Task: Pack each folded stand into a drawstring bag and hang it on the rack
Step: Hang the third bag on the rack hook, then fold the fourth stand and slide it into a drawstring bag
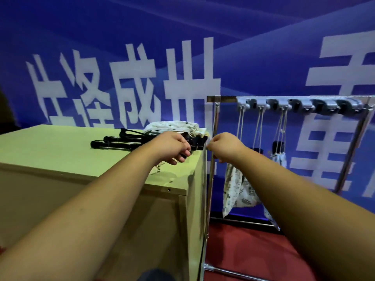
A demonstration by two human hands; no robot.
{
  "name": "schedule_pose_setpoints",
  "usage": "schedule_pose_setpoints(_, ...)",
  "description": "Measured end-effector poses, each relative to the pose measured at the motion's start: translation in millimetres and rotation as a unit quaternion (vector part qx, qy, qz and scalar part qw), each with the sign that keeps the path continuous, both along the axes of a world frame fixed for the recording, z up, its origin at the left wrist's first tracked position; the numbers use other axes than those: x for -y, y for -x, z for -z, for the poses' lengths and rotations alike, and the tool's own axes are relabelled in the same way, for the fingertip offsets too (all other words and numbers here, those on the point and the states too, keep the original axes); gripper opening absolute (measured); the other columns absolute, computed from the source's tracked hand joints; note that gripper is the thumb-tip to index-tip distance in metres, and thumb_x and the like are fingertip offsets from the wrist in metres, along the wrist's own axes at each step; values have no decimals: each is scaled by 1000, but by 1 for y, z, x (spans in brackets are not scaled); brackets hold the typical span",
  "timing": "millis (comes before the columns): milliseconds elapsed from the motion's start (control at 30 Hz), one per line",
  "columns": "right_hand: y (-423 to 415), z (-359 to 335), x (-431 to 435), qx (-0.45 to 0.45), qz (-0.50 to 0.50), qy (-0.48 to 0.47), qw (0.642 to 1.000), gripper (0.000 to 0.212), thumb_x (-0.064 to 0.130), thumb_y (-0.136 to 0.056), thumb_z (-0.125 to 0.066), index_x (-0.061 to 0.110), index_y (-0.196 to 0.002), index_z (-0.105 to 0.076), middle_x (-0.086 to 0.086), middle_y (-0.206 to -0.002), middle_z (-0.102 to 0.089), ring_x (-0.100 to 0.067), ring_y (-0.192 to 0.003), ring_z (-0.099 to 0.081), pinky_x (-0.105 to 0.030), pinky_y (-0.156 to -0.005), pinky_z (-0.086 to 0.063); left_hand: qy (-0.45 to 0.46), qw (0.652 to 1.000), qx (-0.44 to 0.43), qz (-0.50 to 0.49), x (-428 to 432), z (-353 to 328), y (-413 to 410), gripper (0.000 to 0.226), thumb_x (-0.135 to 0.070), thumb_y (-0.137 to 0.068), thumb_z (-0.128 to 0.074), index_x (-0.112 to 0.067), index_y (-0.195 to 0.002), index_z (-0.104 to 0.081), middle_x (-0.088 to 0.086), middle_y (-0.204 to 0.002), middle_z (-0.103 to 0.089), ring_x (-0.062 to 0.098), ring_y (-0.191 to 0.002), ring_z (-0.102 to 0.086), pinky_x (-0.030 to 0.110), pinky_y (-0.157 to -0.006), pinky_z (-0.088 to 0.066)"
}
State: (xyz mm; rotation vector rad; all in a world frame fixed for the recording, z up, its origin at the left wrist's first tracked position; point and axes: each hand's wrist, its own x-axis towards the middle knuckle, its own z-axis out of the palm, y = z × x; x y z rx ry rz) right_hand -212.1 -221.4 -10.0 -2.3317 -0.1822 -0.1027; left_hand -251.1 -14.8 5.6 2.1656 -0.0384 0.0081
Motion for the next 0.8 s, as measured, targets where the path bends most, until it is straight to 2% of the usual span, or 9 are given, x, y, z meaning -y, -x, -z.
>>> schedule_pose_setpoints(67,-2,4,-18,2,-23,10,1000,28,17,-101,-58,-5,-107,-75,-17,-76,-61,-30,-68,-56,-43,-63,-50,6,1000,1,-21,-25,4,0,17,-17,-106,-57,-10,-106,-73,7,-99,-81,19,-73,-70,36,-68,-56)
schedule_pose_setpoints(200,-9,12,-48,-4,-56,4,998,28,24,-102,-61,2,-106,-78,-26,-90,-73,-29,-77,-64,-49,-73,-61,36,998,1,-52,-62,13,-2,19,-17,-106,-57,-10,-106,-75,6,-99,-81,18,-71,-70,34,-65,-59)
schedule_pose_setpoints(267,-16,16,-59,-8,-57,-1,998,28,27,-102,-62,4,-105,-78,-27,-98,-76,-26,-78,-65,-55,-89,-61,52,997,-2,-60,-72,17,-7,19,-17,-106,-58,-9,-107,-75,7,-99,-81,18,-71,-70,33,-64,-58)
schedule_pose_setpoints(333,-19,18,-64,0,-53,3,999,26,28,-102,-62,9,-101,-79,-23,-98,-78,-23,-82,-72,-58,-112,-48,58,997,-5,-59,-75,20,-10,19,-17,-105,-58,-9,-107,-75,7,-100,-81,18,-72,-70,33,-63,-58)
schedule_pose_setpoints(367,-31,21,-74,2,-52,0,999,25,29,-102,-62,11,-99,-79,-21,-98,-78,-25,-85,-74,-58,-118,-45,59,996,-7,-60,-82,22,-22,19,-17,-105,-58,-9,-107,-75,8,-100,-81,18,-73,-70,32,-63,-57)
schedule_pose_setpoints(433,-33,21,-78,3,-50,-10,999,24,28,-104,-62,11,-100,-78,-19,-99,-78,-31,-91,-74,-55,-103,-57,52,997,-3,-64,-83,24,-31,20,-16,-106,-57,-9,-107,-75,8,-100,-81,19,-73,-69,30,-60,-56)
schedule_pose_setpoints(500,-41,24,-83,9,-48,-18,999,24,27,-104,-62,9,-100,-78,-19,-98,-77,-31,-84,-72,-53,-85,-62,43,997,3,-70,-86,26,-44,20,-16,-106,-56,-10,-105,-75,7,-99,-81,18,-70,-70,29,-58,-56)
schedule_pose_setpoints(633,-60,31,-92,24,-42,-32,998,23,27,-104,-61,12,-99,-78,-10,-88,-76,-29,-84,-73,-46,-78,-63,7,996,27,-82,-90,26,-77,20,-18,-106,-55,-15,-101,-74,2,-95,-81,15,-68,-68,30,-61,-56)
schedule_pose_setpoints(800,-97,33,-97,53,-7,-67,996,22,26,-105,-59,14,-97,-76,-8,-81,-75,-21,-70,-68,-40,-67,-61,-32,994,68,-78,-88,24,-126,17,-22,-104,-57,-21,-101,-74,-6,-92,-81,14,-77,-67,33,-73,-57)
